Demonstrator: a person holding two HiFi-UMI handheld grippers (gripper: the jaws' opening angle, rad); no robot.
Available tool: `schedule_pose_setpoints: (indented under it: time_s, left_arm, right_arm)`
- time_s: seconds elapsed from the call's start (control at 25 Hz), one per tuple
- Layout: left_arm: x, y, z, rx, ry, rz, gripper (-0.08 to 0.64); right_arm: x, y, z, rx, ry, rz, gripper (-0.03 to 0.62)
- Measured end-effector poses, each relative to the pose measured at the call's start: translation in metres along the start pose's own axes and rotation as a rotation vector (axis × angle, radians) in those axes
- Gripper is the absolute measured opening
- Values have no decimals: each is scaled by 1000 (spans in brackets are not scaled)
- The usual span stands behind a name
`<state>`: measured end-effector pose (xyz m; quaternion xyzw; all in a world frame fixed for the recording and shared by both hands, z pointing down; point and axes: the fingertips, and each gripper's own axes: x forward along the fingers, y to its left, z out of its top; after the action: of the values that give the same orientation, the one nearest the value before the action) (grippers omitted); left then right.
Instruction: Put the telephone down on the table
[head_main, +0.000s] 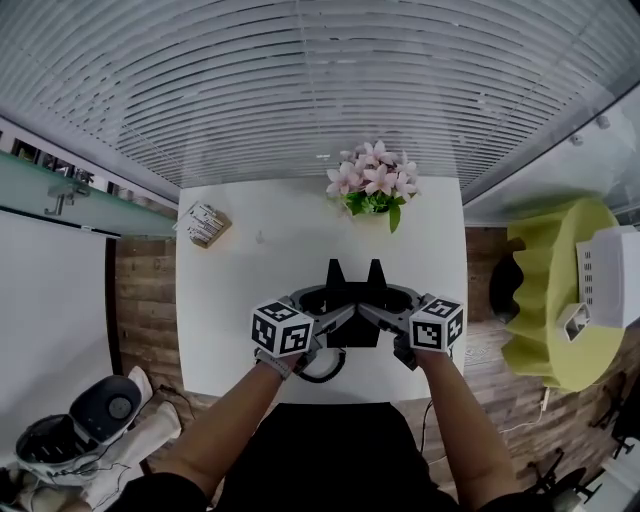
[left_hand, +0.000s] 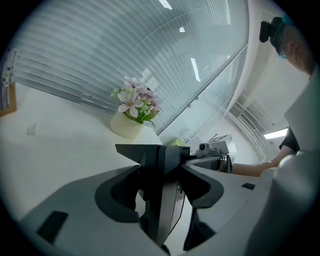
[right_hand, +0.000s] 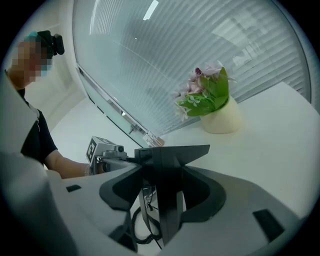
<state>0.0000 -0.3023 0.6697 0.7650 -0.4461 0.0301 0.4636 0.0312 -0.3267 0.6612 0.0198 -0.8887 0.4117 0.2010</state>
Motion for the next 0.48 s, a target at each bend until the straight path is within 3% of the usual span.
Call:
schedule_pose_setpoints:
  time_s: [0.48]
  left_arm:
    - [26,38,1,-83,4,22,259]
  right_arm:
    - [21,-43,-1,110,5,2,245]
